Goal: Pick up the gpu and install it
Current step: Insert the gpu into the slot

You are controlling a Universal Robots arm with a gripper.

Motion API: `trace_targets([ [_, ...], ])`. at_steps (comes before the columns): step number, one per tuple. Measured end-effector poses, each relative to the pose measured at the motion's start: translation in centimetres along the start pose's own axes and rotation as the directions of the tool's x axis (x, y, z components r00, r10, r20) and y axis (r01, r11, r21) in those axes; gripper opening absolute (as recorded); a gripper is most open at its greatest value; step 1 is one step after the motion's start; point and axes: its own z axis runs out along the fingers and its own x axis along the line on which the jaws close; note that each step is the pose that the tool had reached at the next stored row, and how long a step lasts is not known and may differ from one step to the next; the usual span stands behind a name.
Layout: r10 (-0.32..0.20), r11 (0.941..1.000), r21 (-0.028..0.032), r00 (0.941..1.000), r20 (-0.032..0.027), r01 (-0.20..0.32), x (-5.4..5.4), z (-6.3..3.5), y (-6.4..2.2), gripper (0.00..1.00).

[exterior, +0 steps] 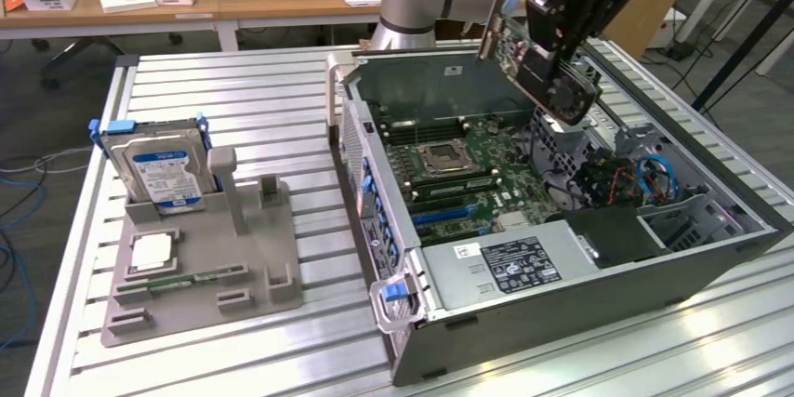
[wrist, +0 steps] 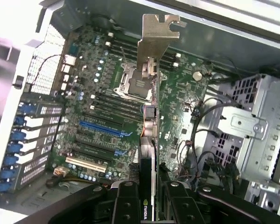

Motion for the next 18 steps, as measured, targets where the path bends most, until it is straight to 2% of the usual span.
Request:
trace_targets([
  [5, -0.091, 0.9958, -0.0025, 0.9958, -0.0054, 0.091, 0.0, 0.05, 0.0, 0.26],
  [9, -0.163, 0.9865, -0.005, 0.9865, -0.0094, 0.163, 0.01, 0.3, -0.02, 0.26],
  [13, -0.234, 0.9723, -0.0075, 0.9722, -0.0134, 0.234, 0.02, 0.82, -0.05, 0.26],
  [18, -0.322, 0.9469, -0.0113, 0.9467, -0.018, 0.321, 0.03, 0.97, -0.06, 0.26],
])
